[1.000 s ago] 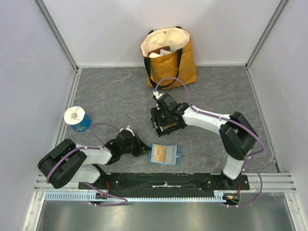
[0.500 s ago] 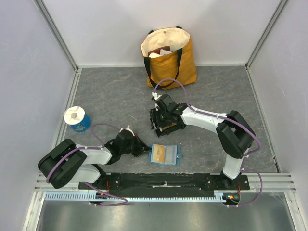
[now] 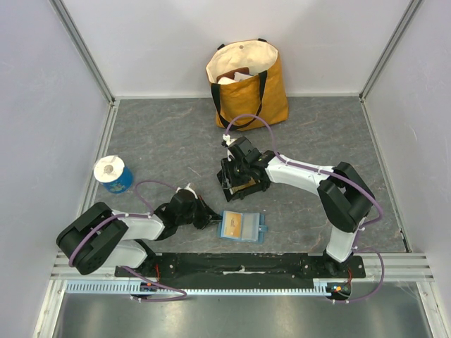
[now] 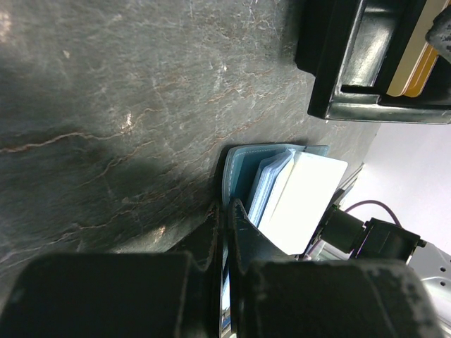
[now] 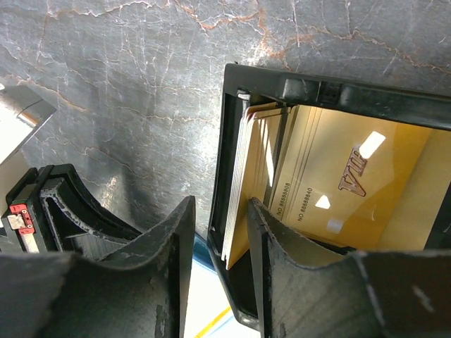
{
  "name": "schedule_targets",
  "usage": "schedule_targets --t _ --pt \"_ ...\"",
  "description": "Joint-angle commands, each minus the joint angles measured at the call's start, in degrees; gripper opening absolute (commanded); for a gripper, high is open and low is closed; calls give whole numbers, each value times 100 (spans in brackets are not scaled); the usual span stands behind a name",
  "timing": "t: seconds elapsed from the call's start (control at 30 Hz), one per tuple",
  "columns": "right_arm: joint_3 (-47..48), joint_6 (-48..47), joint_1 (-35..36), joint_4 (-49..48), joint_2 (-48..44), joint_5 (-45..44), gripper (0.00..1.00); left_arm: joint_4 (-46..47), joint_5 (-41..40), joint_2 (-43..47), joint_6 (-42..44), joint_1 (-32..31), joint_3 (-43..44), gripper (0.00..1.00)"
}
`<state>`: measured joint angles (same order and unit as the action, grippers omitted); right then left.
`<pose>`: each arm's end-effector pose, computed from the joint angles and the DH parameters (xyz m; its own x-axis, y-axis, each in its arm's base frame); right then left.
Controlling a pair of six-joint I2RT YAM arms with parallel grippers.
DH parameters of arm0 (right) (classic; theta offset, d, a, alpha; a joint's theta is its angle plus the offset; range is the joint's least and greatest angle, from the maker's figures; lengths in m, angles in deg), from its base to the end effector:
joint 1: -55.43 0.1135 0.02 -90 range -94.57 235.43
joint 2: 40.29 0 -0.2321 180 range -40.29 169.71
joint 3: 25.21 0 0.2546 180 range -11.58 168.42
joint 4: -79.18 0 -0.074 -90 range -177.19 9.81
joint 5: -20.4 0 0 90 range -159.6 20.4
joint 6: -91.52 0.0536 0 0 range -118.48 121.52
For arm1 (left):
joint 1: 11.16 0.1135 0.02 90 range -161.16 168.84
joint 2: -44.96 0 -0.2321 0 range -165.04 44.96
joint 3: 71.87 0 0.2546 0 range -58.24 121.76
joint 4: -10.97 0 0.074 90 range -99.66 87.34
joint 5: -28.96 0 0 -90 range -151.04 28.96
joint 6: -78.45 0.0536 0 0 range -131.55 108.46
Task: Put the credit cards into the card holder
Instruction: Pick up the credit card from the storage box.
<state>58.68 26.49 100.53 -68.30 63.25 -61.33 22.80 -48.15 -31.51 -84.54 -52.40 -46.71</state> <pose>0.2713 0.2831 0.1532 -0.8276 -0.2387 -0.5080 -0.4565 0.8128 0.3619 0.1593 -0.1555 0.0602 -0.8782 -0.4698 -0.0902 -0.2313 0.5820 -0.7796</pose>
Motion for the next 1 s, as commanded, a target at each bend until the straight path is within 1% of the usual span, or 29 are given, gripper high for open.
schedule_targets --t 0.0,0.03,0.1,0.27,0.3,0.37,0.43,0.73,0.83,0.97 --pt "172 34 -19 -158 -203 140 39 -585 -120 -176 417 -7 -54 2" --pt "164 43 -19 -158 -203 131 35 -585 -111 -184 409 1 -54 2" --pt "155 43 -19 -167 -203 131 33 -585 -119 -176 417 1 -72 2" --pt "155 43 -28 -167 -230 148 20 -568 -93 -193 408 -7 -63 2" --pt "163 43 -28 -167 -221 174 19 -568 -102 -202 408 1 -63 2" --pt "164 34 -28 -184 -247 236 10 -559 -102 -202 417 1 -63 2" --pt "172 34 -28 -184 -265 271 6 -559 -93 -202 409 1 -63 2" --pt "199 17 -28 -193 -326 430 6 -541 -102 -211 400 1 -81 2" --pt "199 17 -28 -193 -326 534 9 -541 -102 -219 400 1 -81 2" --pt "190 60 -28 -228 -291 667 9 -532 -76 -255 426 1 -54 2"
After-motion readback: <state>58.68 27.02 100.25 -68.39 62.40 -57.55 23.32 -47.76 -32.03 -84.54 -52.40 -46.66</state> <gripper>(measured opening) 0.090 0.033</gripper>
